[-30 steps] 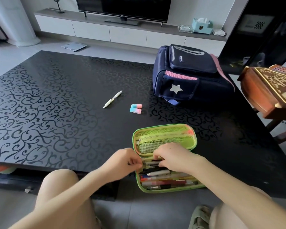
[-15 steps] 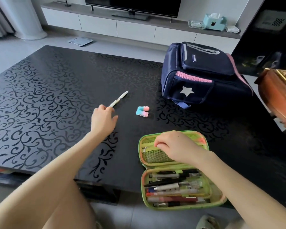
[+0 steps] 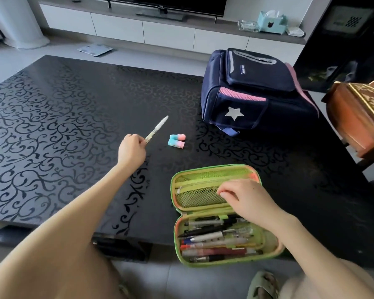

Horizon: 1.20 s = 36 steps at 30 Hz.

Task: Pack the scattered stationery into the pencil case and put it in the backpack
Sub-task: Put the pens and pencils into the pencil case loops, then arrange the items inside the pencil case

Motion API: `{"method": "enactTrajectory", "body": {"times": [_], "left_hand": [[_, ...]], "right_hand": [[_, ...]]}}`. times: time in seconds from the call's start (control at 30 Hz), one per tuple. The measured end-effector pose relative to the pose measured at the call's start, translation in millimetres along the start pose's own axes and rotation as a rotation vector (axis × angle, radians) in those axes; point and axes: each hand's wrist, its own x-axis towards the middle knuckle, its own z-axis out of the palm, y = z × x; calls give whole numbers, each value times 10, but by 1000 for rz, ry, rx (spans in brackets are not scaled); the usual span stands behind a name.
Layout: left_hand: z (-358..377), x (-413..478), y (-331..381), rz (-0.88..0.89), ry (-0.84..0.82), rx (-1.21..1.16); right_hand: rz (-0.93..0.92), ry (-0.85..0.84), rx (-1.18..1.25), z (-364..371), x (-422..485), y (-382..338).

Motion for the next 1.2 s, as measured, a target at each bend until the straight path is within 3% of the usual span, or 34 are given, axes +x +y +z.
{"method": "enactTrajectory", "body": {"times": [0.17, 0.3, 0.53, 0.73, 0.87, 1.1, 1.2], "left_hand": [[-84, -1216, 414, 315, -84, -213], [70, -1780, 541, 504, -249, -162], [130, -1884, 592, 600, -305, -27], [60, -1793, 583, 568, -400, -55], [-38, -1690, 589, 445, -414, -141], [-121, -1132, 441, 118, -163, -129], [-53, -815, 386, 78, -106, -64]], "right_hand": [[142, 200, 80, 31, -353, 229], [203, 294, 141, 47, -548, 319], [207, 277, 107, 118, -703, 364], [169, 151, 122, 171, -663, 282], [130, 119, 106, 179, -654, 233], [88, 220, 99, 27, -369, 75], [83, 266, 57, -26, -150, 20]]}}
